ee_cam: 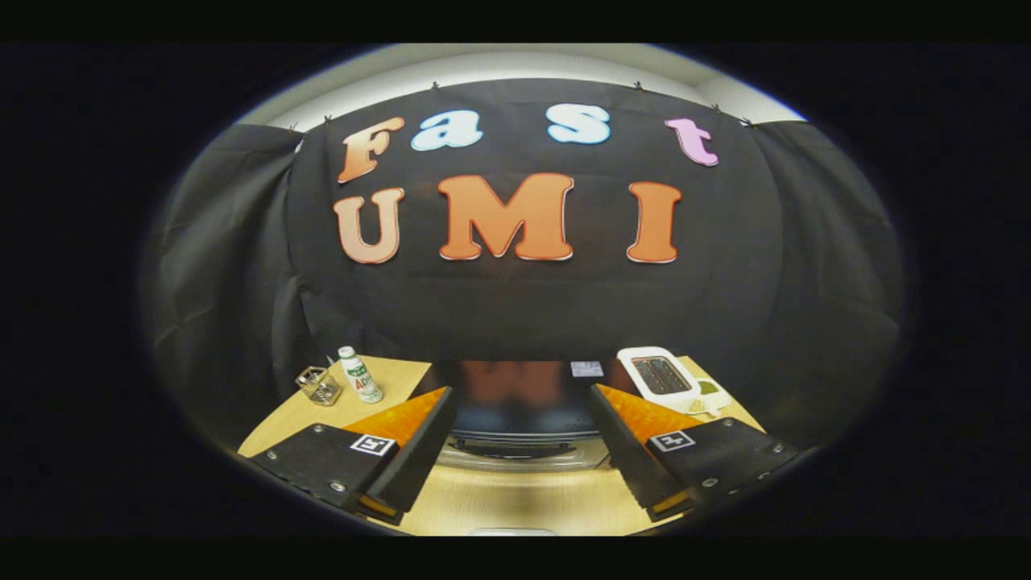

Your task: Open the toaster oven, put the food inside, and close the toaster oven door.

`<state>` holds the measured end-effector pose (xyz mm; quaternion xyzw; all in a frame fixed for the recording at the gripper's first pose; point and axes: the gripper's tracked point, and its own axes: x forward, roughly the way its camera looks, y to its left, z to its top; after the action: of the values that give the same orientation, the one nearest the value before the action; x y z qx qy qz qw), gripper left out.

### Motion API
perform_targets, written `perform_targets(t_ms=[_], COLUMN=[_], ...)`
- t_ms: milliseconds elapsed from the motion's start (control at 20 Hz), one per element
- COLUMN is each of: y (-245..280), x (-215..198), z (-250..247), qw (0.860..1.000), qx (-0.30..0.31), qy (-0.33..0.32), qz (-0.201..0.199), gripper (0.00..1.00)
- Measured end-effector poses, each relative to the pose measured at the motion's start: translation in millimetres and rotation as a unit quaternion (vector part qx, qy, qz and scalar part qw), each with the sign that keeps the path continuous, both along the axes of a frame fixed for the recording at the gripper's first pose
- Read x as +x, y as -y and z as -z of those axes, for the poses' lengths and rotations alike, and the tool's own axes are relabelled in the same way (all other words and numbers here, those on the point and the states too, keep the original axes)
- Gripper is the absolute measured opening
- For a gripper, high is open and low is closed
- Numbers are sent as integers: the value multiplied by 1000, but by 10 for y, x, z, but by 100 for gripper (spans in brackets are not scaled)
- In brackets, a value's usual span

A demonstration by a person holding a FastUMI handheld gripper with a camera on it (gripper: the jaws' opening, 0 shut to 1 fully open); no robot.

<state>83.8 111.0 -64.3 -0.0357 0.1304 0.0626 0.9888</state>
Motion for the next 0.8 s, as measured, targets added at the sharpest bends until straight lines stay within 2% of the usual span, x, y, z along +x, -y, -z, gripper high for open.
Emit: perform_targets(t_ms=[350,800], y=[190,480], x=[-353,-624], z=[-861,-1204], qw=[998,996], qx=[13,20], qy=[55,82], qz=[-5,16], gripper=[99,99])
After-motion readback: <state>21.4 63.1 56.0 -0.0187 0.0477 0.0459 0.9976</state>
